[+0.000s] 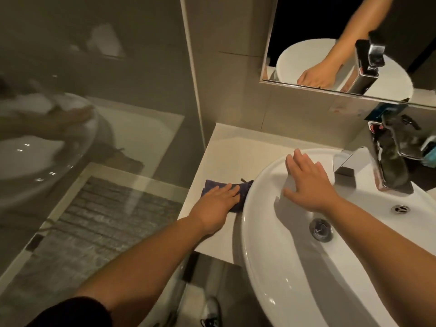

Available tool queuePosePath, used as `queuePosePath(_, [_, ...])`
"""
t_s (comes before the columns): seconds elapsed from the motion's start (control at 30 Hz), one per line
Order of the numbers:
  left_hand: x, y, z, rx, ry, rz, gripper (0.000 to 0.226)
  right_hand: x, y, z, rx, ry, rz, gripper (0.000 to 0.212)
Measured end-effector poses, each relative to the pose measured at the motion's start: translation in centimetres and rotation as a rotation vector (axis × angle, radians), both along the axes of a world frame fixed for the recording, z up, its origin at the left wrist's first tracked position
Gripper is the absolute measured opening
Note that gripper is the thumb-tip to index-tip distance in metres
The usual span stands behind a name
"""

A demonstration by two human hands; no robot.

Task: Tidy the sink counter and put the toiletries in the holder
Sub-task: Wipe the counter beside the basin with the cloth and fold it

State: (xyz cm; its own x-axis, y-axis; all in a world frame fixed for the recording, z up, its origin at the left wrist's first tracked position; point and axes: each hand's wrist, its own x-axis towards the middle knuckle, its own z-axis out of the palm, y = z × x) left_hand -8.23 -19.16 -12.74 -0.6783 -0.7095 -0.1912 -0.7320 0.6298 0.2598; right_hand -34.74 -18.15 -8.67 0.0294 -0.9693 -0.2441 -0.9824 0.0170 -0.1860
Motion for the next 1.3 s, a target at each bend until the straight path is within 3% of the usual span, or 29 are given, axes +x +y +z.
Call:
queuePosePath(0.27, [1.9,12.7,-0.7,-0.010,-0.082,0.296,0.064,0.0,-0.7,0.8,0.010,0.046,0.070,0.074])
queuePosePath(0.43, [1.0,18.4,1.1,0.098,0.021,0.456,0.050,0.0,-0.3,3.3,0.142,-0.030,0.109,0.060])
queuePosePath(0.53, [0.9,20.2,4.1,0.508,0.396,0.796,0.036,0.7,1.5,5.0,0.213,-0.156,0.061,0.072])
queuePosePath(0.63, [1.4,21.6,7.6,0.904,0.883,1.071,0.033,1.4,5.0,7.0,0.195,-0.335,0.032,0.066])
queuePosePath(0.73, [2.1,22.5,11.8,1.063,1.272,1.099,0.037,1.8,9.4,9.2,0.170,-0.576,-0.043,0.046])
queuePosePath(0.8, [2.0,22.5,14.7,1.063,1.341,1.009,0.037,1.7,12.5,11.0,0.196,-0.790,-0.102,0.028])
queuePosePath(0.9, [0.8,22.1,18.9,0.791,1.078,0.785,0.036,1.5,16.1,14.9,0.180,-0.999,-0.201,0.031])
queuePosePath(1.0, [-1.2,21.5,22.0,0.274,0.604,0.415,0.040,0.9,18.1,19.0,0.153,-1.125,-0.291,0.043])
queuePosePath(1.07, [-2.7,21.1,23.2,-0.068,0.419,0.222,0.048,0.3,18.7,21.0,0.159,-1.126,-0.312,0.048])
queuePosePath(1.17, [-4.2,19.9,22.7,-0.477,0.395,-0.124,0.058,-0.5,19.6,22.5,0.299,-1.109,-0.284,0.061])
queuePosePath(1.23, [-5.0,18.9,21.7,-0.576,0.434,-0.232,0.056,-0.6,20.3,22.4,0.374,-1.088,-0.278,0.061])
queuePosePath(1.3, [-5.6,18.2,21.1,-0.622,0.496,-0.288,0.045,-0.6,20.9,22.1,0.356,-1.066,-0.298,0.045])
